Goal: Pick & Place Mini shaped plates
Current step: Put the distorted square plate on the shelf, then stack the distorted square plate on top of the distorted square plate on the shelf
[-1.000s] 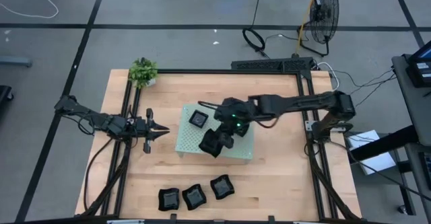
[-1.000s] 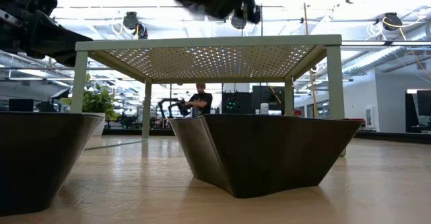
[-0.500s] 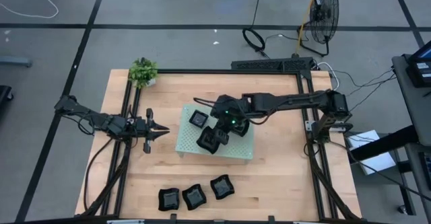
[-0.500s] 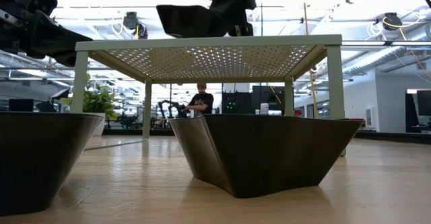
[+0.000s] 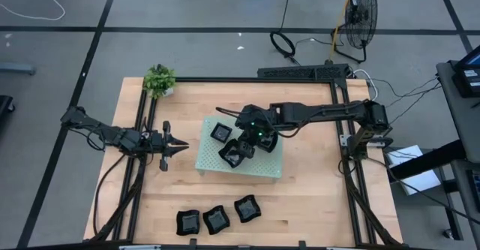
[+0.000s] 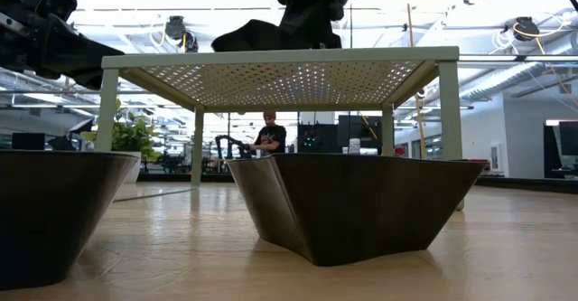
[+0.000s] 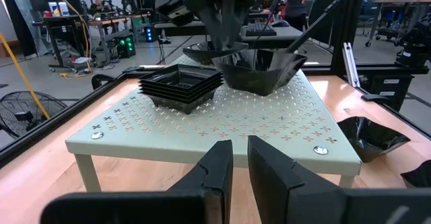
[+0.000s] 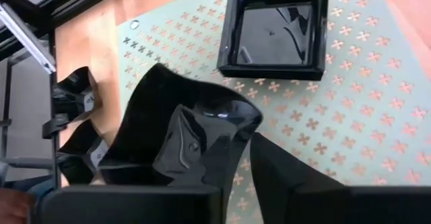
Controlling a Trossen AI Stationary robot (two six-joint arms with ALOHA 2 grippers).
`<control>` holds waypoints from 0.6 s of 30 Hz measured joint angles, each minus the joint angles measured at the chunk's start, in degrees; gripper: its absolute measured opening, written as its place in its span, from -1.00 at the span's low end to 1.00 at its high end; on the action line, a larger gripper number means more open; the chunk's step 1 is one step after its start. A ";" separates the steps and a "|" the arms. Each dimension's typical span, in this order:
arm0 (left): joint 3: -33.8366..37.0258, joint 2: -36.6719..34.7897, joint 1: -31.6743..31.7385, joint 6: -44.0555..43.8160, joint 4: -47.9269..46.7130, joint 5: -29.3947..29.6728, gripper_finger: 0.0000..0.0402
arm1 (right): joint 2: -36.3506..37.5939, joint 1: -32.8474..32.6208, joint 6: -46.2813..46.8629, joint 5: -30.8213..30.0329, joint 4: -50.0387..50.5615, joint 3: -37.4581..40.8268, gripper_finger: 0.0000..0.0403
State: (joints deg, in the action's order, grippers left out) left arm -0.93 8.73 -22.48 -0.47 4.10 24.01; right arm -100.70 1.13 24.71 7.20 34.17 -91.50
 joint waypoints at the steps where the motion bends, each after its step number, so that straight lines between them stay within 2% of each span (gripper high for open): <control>1: 0.00 -0.01 0.01 0.00 0.00 0.00 -0.75 | 0.27 0.00 -0.13 0.04 0.13 0.00 -0.72; 7: 0.00 -0.02 0.00 0.00 0.00 0.00 -0.75 | 3.54 -0.37 -1.35 0.03 2.97 0.00 -0.50; 9: 0.00 0.00 0.01 0.00 0.00 0.00 -0.75 | 5.50 -0.93 -2.35 -1.61 3.52 0.00 -0.46; 13: 0.00 -0.01 0.00 0.01 0.00 0.00 -0.75 | 10.57 -3.56 -3.07 -10.34 6.23 1.69 -0.45; 18: 0.00 -0.02 0.01 0.00 0.00 0.00 -0.75 | 20.59 -8.54 -0.90 -23.15 6.71 11.53 -0.48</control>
State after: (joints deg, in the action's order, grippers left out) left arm -0.93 8.71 -22.47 -0.47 4.10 24.01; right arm -80.11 -7.42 23.82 -15.95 40.88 -79.97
